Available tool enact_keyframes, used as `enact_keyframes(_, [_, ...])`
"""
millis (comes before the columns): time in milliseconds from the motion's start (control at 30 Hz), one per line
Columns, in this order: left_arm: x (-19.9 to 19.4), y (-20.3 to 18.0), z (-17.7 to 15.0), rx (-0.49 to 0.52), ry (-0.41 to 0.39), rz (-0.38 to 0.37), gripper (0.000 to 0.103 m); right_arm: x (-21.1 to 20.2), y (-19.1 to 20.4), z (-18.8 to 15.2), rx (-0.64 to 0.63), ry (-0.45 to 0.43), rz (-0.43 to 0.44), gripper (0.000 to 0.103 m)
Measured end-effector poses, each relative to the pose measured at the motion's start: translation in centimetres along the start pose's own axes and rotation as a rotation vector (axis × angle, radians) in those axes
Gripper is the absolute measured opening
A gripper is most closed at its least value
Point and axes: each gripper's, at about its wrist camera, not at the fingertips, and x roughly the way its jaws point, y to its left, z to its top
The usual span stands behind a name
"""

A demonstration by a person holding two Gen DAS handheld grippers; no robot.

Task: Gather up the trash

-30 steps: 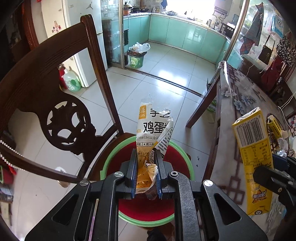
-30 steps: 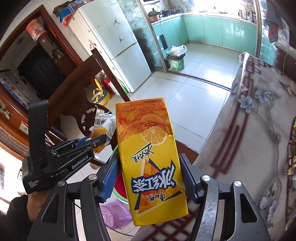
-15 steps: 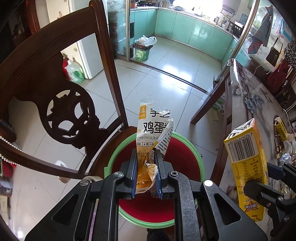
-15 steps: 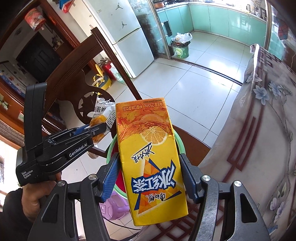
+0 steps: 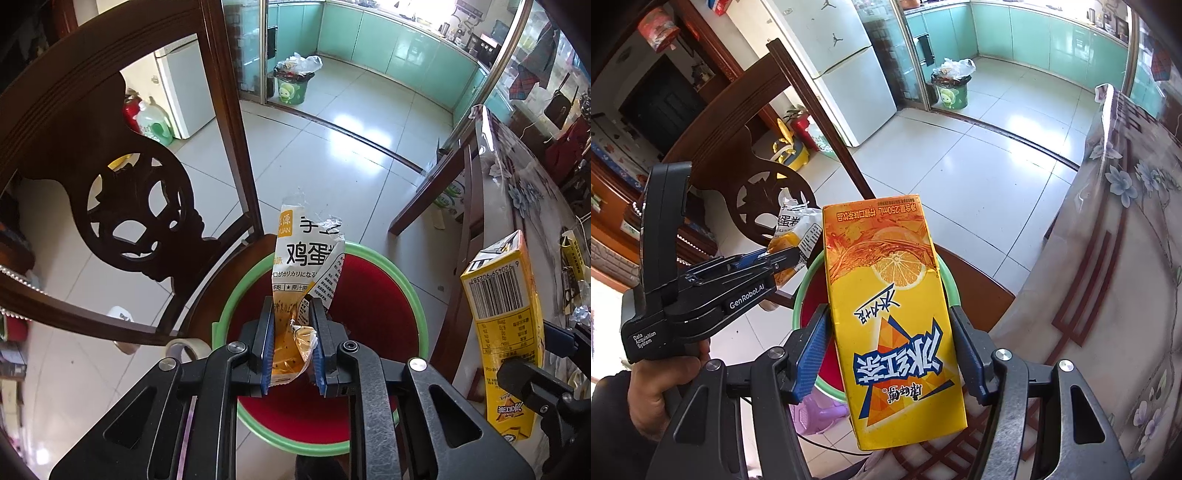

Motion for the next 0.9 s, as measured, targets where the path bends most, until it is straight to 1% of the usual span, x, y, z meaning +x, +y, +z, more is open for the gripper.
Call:
enact_keyframes(100, [-0.1,0.1,0.0,-0.001,0.001,0.001,0.034,0.1,0.3,0.2,-0.013,-0.030,0.015,0.063])
enact_keyframes(167, [-0.5,0.2,0.1,-0.006,-0.010,0.000,0.061,0.0,0.4,0.3,-0.020,-0.052,0.014,0.063])
enact_keyframes(233, [-1.0,0.2,0.1,-0.009,-0.027,0.004,0.071,0.0,0.4,0.4,-0.025,-0.060,0.017,0.063])
enact_keyframes(300, [-1.6,0.1,0.0,-0.006,-0.037,0.006,0.072,-0.1,0.3,0.3,-0.022,-0.061,0.026,0.066])
enact_keyframes(333, [-1.8,0.0,0.0,-0.005,-0.041,0.006,0.072,-0.1,0.3,0.3,-0.020,-0.064,0.036,0.073])
enact_keyframes(367, [-2.1,-0.1,0.0,-0.006,-0.046,0.008,0.072,-0.2,0.3,0.1,-0.019,-0.067,0.041,0.074])
enact_keyframes(500, [-3.4,-0.5,-0.6,-0.006,-0.060,0.006,0.072,-1.1,0.2,-0.4,-0.031,-0.088,0.058,0.074])
enact_keyframes(567, [-4.4,-0.9,-0.9,-0.006,-0.073,-0.006,0.072,-2.6,-0.3,-1.0,-0.037,-0.113,0.056,0.074])
enact_keyframes(633, [-5.6,-1.8,-1.4,-0.002,-0.088,-0.027,0.072,-4.5,-1.4,-1.8,-0.043,-0.141,0.030,0.074])
enact_keyframes(767, [-7.4,-5.6,-2.5,0.050,-0.108,-0.091,0.072,-9.7,-6.0,-4.8,0.004,-0.182,-0.028,0.074])
enact_keyframes(900, [-8.9,-11.6,-4.0,0.144,-0.115,-0.180,0.072,-16.1,-13.2,-9.3,0.102,-0.225,-0.110,0.074])
